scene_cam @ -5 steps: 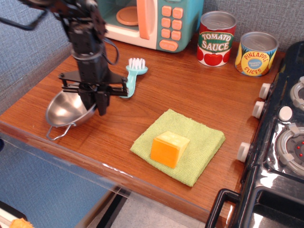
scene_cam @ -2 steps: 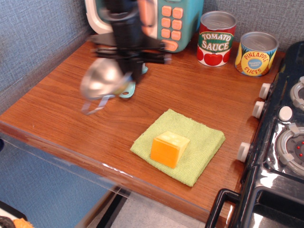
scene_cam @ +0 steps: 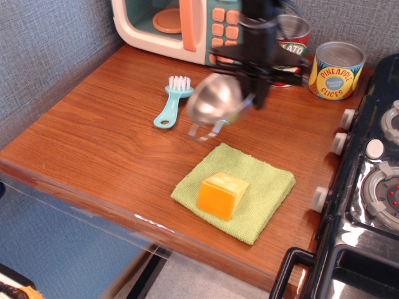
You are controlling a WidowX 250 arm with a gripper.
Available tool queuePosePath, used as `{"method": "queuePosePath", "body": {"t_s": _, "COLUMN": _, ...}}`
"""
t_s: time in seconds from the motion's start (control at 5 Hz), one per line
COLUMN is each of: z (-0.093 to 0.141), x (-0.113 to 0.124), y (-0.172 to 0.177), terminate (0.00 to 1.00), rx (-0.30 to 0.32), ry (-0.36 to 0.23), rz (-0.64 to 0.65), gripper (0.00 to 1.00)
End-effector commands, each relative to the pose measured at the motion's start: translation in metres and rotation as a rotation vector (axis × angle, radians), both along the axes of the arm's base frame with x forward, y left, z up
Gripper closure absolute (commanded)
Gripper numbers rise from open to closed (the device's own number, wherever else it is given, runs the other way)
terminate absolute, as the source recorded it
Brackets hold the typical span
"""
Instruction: Move the silver pot between the green rag and the canned goods.
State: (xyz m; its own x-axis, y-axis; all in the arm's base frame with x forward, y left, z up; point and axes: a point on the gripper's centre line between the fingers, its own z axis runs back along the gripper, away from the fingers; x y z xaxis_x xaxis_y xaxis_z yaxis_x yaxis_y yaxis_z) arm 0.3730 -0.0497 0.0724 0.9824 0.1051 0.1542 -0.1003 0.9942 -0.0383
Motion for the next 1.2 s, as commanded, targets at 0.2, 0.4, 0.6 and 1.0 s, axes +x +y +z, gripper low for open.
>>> {"method": "queuePosePath", "body": {"t_s": 0.2, "z": -0.012, "x": 0.047, "y": -0.042, "terminate": 0.00, "rx": 0.012, "ry": -0.037, "rz": -0.062, "gripper": 1.00}}
{"method": "queuePosePath", "body": {"t_s": 0.4, "z": -0.020, "x": 0.046, "y": -0.041, "terminate": 0.00, "rx": 0.024, "ry": 0.001, "rz": -0.032, "gripper": 1.00}}
{"method": "queuePosePath", "body": {"t_s": 0.6, "z": -0.015, "x": 0.044, "y": -0.043, "terminate": 0.00, "rx": 0.019, "ry": 0.009, "rz": -0.046, "gripper": 0.00}}
{"method": "queuePosePath", "body": {"t_s": 1.0, "z": 0.019, "x": 0.033, "y": -0.046, "terminate": 0.00, "rx": -0.046, "ry": -0.034, "rz": -0.058, "gripper": 0.00}}
